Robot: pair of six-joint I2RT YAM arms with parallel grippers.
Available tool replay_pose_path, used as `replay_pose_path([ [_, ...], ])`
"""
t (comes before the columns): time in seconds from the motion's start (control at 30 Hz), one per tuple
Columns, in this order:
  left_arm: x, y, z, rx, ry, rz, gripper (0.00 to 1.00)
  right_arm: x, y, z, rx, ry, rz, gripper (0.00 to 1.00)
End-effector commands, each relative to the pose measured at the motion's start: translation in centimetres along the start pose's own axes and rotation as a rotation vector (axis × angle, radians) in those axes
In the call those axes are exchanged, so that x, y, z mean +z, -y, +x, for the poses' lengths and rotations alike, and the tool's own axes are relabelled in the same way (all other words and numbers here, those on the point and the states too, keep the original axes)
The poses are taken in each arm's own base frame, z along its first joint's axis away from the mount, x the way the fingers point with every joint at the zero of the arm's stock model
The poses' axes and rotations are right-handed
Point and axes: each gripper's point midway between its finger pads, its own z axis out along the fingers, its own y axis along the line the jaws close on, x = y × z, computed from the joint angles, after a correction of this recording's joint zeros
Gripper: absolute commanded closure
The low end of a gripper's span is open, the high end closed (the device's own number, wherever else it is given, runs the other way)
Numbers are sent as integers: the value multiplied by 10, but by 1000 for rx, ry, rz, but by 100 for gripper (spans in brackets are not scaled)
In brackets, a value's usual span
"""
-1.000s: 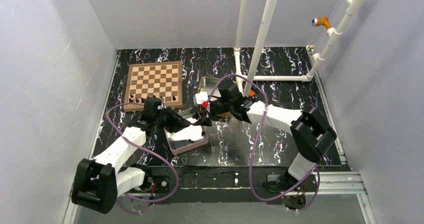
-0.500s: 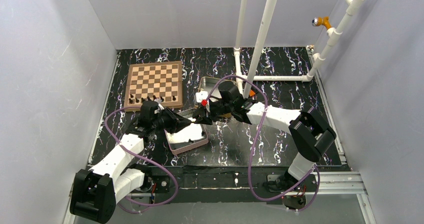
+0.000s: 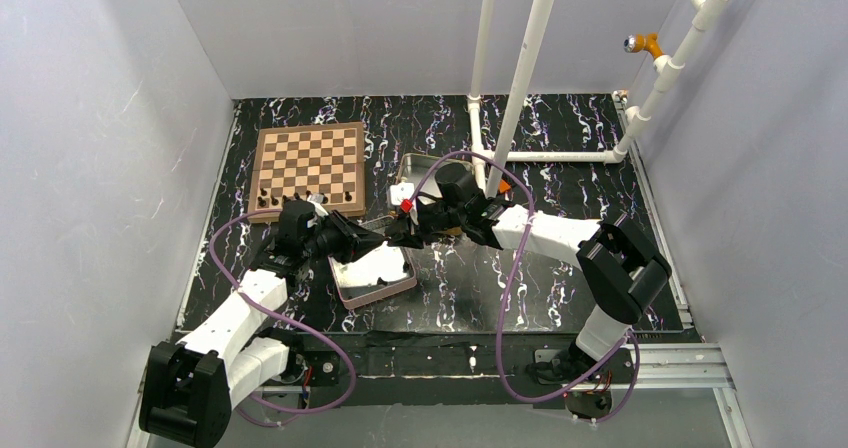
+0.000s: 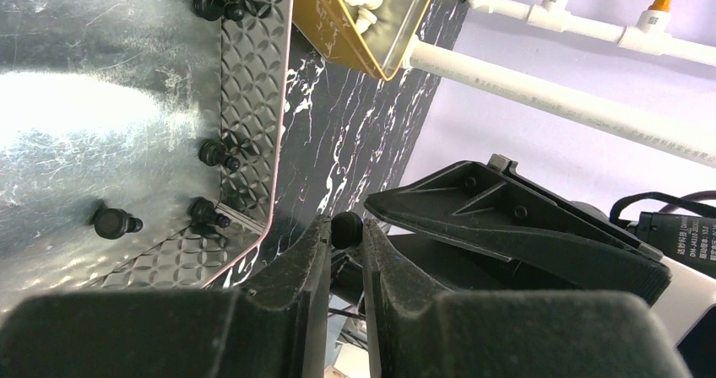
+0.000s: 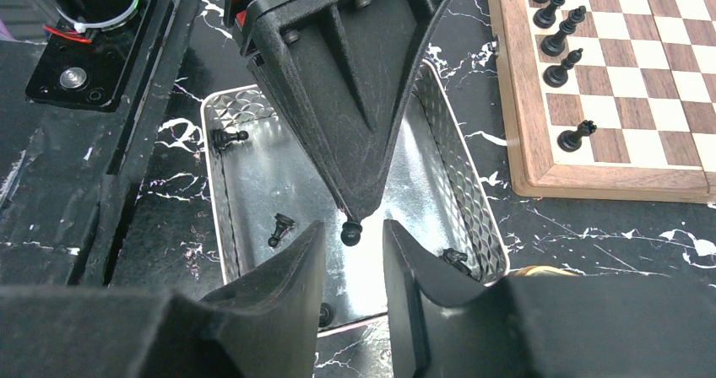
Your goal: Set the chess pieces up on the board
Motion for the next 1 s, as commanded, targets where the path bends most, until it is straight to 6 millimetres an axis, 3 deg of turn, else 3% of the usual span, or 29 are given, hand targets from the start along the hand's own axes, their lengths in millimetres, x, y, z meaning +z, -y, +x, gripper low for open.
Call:
replay_pose_path([
  [0.0,-4,1,3,5,-14,20,100,4,2,-10,-21,36,9,69],
  [0.33,-5,4,3,-3,-5,26,100,4,4,-18,-17,53,11,99],
  [0.5,-12,13,-7,22,59,37,63,3,3,-21,0,39,-7,99],
  [0.67,-45,9,-24,157,174,-100,29,2,2,-24,29,-25,-48,99],
  [0.77,-75,5,-36,334,244,-234,18,2,11,-22,65,-108,-42,99],
  [0.9,-120,-8,-50,525,323,-438,4,9,38,-25,89,-203,-6,99],
  [0.97,-141,-14,-60,590,384,-520,2,14,50,-20,103,-263,12,99],
])
